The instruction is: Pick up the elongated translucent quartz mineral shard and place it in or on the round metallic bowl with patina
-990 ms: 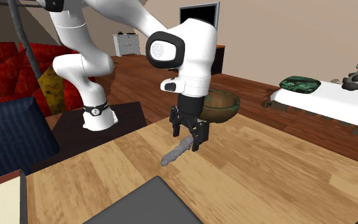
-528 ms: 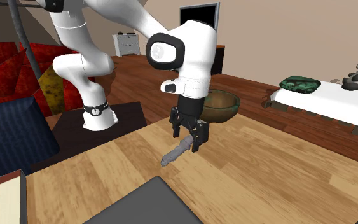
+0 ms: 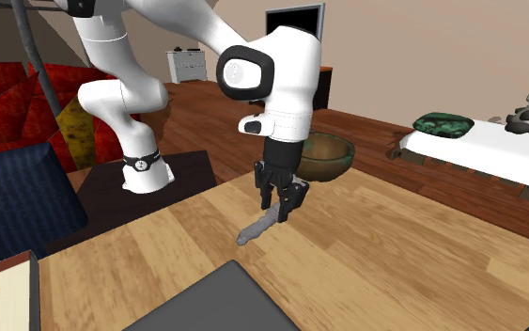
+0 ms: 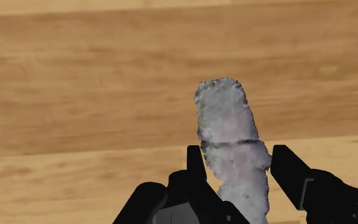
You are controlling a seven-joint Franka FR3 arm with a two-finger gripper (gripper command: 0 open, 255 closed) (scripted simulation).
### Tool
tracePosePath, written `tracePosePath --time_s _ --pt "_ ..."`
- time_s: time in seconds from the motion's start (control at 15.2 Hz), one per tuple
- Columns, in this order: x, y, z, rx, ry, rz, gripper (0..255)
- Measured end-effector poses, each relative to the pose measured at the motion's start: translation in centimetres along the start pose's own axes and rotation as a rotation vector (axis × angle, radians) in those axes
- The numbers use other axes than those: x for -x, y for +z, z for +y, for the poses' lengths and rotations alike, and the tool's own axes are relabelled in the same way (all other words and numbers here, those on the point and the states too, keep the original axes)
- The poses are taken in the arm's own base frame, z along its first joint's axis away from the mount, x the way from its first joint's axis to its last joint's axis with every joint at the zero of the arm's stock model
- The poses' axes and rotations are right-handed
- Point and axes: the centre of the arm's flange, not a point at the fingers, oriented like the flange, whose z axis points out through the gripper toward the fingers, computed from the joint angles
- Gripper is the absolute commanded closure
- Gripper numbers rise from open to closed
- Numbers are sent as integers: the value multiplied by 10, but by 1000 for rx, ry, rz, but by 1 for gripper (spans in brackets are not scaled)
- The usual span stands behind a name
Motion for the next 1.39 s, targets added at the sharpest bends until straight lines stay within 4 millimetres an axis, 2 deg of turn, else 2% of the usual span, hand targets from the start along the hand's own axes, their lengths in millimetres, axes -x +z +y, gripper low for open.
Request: tracePosePath --time_s 0.33,0.59,0.66,0.79,0.99,1.39 --pt "-2 -6 1 5 1 -2 255" --pt "-6 -26 -1 7 2 -2 255" --pt "-6 -26 -1 7 2 -2 0" --pt "-11 -27 -4 10 -3 7 0" --pt "-27 -25 -18 28 -21 44 0" --pt "-33 5 -22 33 -25 53 0"
